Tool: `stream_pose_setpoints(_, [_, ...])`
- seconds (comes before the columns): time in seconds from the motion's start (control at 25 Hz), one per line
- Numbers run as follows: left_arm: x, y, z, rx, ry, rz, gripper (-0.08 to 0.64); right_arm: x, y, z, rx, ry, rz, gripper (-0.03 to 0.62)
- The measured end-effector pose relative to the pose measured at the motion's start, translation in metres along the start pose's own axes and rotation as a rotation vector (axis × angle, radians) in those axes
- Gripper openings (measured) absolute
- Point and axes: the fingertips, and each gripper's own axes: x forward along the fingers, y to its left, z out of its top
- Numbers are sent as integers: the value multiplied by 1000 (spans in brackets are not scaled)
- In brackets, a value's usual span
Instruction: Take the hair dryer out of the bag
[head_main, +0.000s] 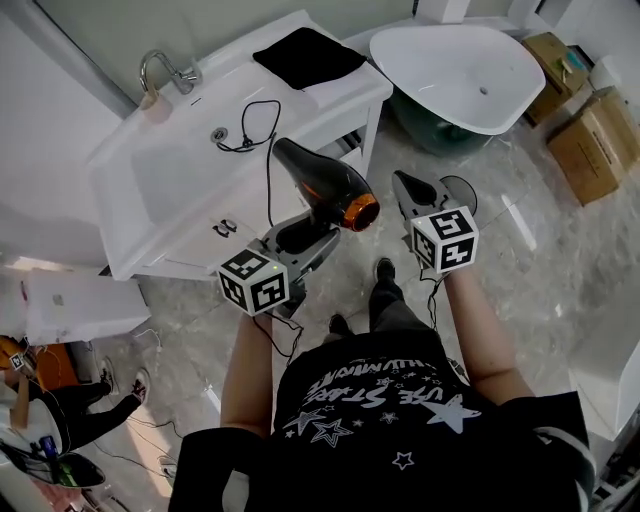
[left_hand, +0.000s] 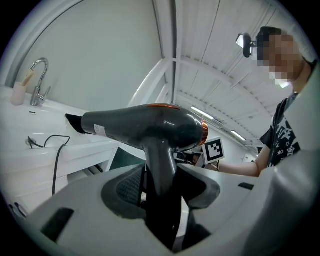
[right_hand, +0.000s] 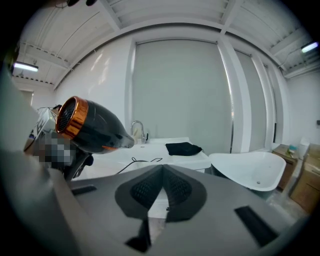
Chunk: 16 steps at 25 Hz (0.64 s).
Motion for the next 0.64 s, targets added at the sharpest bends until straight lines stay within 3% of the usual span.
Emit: stream_pose_setpoints(0.64, [-37,-28,-43,-5,49,-76,201,-45,51,-32,40,18,-44,6])
